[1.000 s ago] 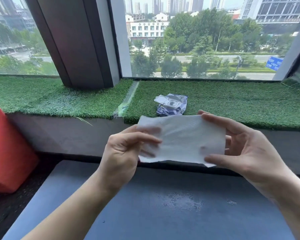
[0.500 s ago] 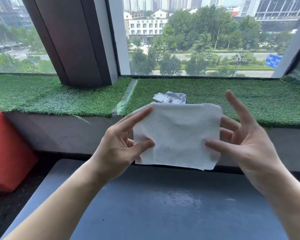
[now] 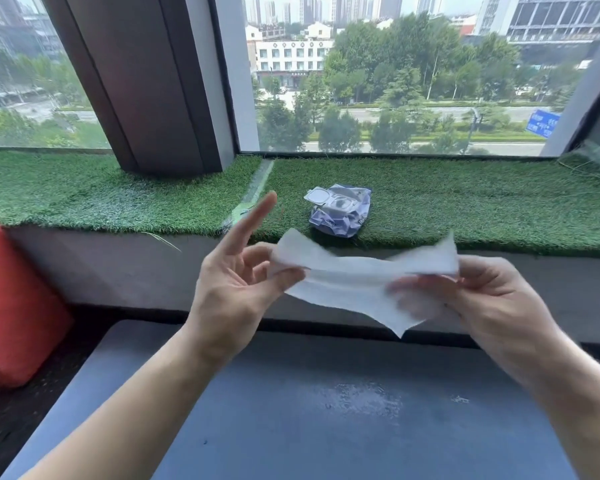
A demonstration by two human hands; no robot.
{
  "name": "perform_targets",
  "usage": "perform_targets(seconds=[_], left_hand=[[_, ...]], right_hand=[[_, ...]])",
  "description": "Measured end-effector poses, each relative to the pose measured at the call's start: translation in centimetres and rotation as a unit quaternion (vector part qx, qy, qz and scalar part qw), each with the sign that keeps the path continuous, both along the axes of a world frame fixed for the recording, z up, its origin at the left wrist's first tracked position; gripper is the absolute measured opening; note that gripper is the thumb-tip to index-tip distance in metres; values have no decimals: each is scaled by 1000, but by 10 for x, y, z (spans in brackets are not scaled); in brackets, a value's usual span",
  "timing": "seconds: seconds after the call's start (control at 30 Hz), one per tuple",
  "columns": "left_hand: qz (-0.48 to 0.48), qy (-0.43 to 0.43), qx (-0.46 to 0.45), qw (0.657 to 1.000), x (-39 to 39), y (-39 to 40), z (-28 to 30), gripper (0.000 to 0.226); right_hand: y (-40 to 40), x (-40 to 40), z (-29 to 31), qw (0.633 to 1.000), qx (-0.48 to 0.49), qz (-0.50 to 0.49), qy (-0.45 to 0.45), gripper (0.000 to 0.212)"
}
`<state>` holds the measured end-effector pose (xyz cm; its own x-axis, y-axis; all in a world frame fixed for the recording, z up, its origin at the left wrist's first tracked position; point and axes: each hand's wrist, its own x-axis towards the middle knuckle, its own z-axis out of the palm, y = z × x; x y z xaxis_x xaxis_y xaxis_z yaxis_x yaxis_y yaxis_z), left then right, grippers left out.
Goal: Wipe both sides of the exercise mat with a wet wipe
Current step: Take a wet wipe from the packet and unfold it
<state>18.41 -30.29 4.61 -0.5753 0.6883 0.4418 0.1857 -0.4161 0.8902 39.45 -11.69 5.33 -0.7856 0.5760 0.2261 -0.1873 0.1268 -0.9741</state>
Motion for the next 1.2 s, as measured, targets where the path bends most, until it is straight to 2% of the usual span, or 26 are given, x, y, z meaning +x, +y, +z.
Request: perform_targets(seconds=[0.07, 0.1, 0.2, 0.23, 0.33, 0.37, 0.43, 0.53, 0.67, 0.8, 0.87, 0.93, 1.03, 1.1, 1.17, 1.2], left_hand=[[-13, 0, 21, 1000, -1, -1, 7, 94], [-21, -5, 3, 1000, -2, 0, 6, 87], [-38, 20, -64, 997, -7, 0, 4, 28], [-48, 15, -69, 996, -9, -1, 2, 18], [-67, -50, -71, 994, -16, -3, 2, 16], [-77, -78, -67, 992, -17, -3, 2, 15], [-80, -105, -71, 989, -18, -2, 3, 16], [-82, -106, -79, 988, -18, -1, 6, 17], [-81, -125, -84, 985, -24, -2, 7, 16], [-91, -140, -67, 984, -28, -4, 8, 3], [-95, -134, -56, 985, -28, -4, 8, 6], [-90, -116, -55, 988, -27, -4, 7, 22], [-83, -119, -54, 988, -27, -6, 8, 41], [-92, -129, -44, 986, -24, -7, 9, 31], [-72, -126, -28, 989, -18, -4, 10, 10], [-43, -114, -21, 992, -15, -2, 10, 9]], right_hand=[[6, 6, 13, 997, 72, 16, -3, 70], [7, 8, 14, 996, 85, 10, -4, 72], [9, 7, 13, 996, 92, -9, 9, 53], [8, 6, 14, 995, 94, -13, 8, 49], [6, 5, 17, 998, 58, 6, 10, 30], [4, 4, 19, 998, 54, 6, 9, 30], [4, 2, 20, 997, 74, -9, -3, 34], [5, 1, 21, 993, 109, -25, -33, 55], [5, 1, 24, 993, 108, 9, -40, 43], [2, 0, 24, 995, 97, 4, -35, 48], [0, -2, 22, 997, 71, 0, -26, 57], [1, -1, 21, 999, 39, -8, -18, 61], [3, 4, 23, 999, 18, 26, -9, 44], [1, 6, 25, 999, 24, 47, -4, 29], [-4, 2, 26, 997, 79, 9, -14, 12], [-6, -1, 27, 995, 102, -14, -14, 9]])
